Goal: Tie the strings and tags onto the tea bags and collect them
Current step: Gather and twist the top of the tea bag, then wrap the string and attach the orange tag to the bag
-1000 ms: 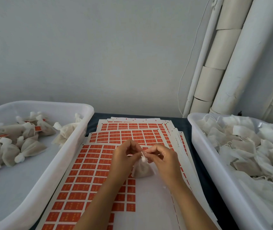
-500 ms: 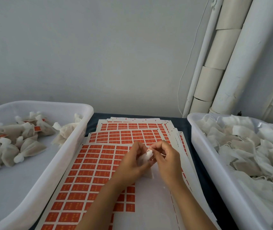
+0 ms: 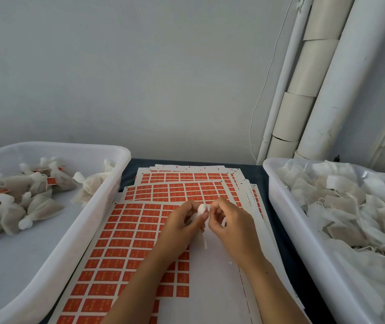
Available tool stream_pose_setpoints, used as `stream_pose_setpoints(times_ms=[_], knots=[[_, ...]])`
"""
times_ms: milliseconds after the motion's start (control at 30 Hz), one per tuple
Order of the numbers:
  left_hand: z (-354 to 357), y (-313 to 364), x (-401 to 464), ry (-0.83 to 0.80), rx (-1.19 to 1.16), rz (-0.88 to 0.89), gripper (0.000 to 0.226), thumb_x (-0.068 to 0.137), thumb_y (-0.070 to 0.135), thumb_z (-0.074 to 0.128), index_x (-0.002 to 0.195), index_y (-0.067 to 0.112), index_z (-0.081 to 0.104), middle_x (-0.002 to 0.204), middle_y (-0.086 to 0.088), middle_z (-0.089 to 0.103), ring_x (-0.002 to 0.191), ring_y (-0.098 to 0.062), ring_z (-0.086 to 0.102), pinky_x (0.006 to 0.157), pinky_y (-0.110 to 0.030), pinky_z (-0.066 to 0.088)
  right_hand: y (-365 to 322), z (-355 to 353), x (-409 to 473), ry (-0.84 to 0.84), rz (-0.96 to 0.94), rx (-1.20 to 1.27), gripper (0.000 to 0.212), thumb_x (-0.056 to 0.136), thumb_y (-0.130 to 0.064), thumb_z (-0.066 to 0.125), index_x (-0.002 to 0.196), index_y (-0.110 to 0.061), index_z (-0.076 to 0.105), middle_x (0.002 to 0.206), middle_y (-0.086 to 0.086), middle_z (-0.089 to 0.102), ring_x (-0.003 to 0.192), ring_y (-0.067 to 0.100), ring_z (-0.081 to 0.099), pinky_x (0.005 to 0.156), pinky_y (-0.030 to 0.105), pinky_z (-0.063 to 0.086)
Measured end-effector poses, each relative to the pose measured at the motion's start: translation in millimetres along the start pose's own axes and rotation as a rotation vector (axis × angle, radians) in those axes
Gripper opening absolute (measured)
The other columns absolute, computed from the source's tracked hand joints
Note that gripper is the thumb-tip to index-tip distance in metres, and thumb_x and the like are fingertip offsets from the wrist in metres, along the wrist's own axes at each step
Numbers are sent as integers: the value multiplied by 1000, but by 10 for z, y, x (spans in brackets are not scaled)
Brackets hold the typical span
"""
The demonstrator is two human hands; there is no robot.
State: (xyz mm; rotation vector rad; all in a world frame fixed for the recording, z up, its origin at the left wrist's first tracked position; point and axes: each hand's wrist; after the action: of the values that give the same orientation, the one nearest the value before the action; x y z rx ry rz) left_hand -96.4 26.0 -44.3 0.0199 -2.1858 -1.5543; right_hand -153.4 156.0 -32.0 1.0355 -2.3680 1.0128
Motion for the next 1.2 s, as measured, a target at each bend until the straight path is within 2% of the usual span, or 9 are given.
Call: stream_pose_setpoints(times_ms=[133,267,400,600,767,900,967,1067,1200], knots=[[16,18,-3,48,29,-18,21,85,39,54,86,19,61,65,11,62,59,-4,57,56,-10,46,-25,-25,1,95,76,18,16,81,-24,69,84,-22,54,84,-6,67,64,6,59,65,2,41],[27,23,17,119,35,-33,10,89,28,58,84,20,60,67,13,63,60,-3,62,52,-10,46,-20,-6,10,136,183,38,24,80,-26,71,86,-23,47,92,-8,68,62,0,56,58,1,39],[10,38,24,136,35,-48,12,90,24,59,80,17,59,65,11,62,60,-4,64,50,-10,46,37,38,30,188,285,54,24,80,-26,71,86,-20,48,104,-2,69,73,1,59,54,0,37],[20,31,31,158,61,-66,15,90,25,59,79,16,59,66,7,62,65,-11,65,53,-10,47,121,72,51,257,368,102,20,80,-21,70,83,-17,51,106,2,69,63,0,53,55,7,41],[-88,-8,5,236,15,-137,18,95,25,52,79,17,57,68,-1,65,64,-20,65,61,-23,56,238,7,58,224,393,153,17,82,-18,69,80,-18,52,104,-1,68,61,-5,53,54,5,39],[-62,-44,31,251,82,-167,19,95,25,51,77,22,56,71,1,65,66,-16,63,63,-15,52,222,76,74,38,292,132,7,87,-26,62,88,-26,54,97,-8,68,69,-1,60,58,2,42],[-46,-61,40,281,104,-194,21,95,24,51,75,21,55,71,1,64,66,-14,62,57,-8,48,224,132,122,-121,238,30,11,89,-29,59,100,-27,57,107,-9,64,80,0,59,70,1,40],[-72,-102,41,309,89,-225,24,95,25,51,73,18,55,70,-1,62,64,-12,58,54,-5,45,253,200,226,-309,137,-183,29,91,-32,57,119,-23,57,125,-8,57,109,9,57,94,15,36],[-101,-113,52,357,29,-252,25,95,27,51,72,18,56,67,3,59,58,-4,55,52,-3,42,261,238,396,-427,103,-365,30,90,-31,59,118,-23,60,126,-5,58,109,14,58,99,22,38]])
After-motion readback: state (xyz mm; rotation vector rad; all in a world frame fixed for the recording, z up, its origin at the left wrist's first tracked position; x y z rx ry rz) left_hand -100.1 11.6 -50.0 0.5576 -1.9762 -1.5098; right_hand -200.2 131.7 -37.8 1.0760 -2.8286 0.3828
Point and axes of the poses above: each hand's wrist, its own x-axis towards the middle knuckle, its own z-axis out of the palm, y = z × x
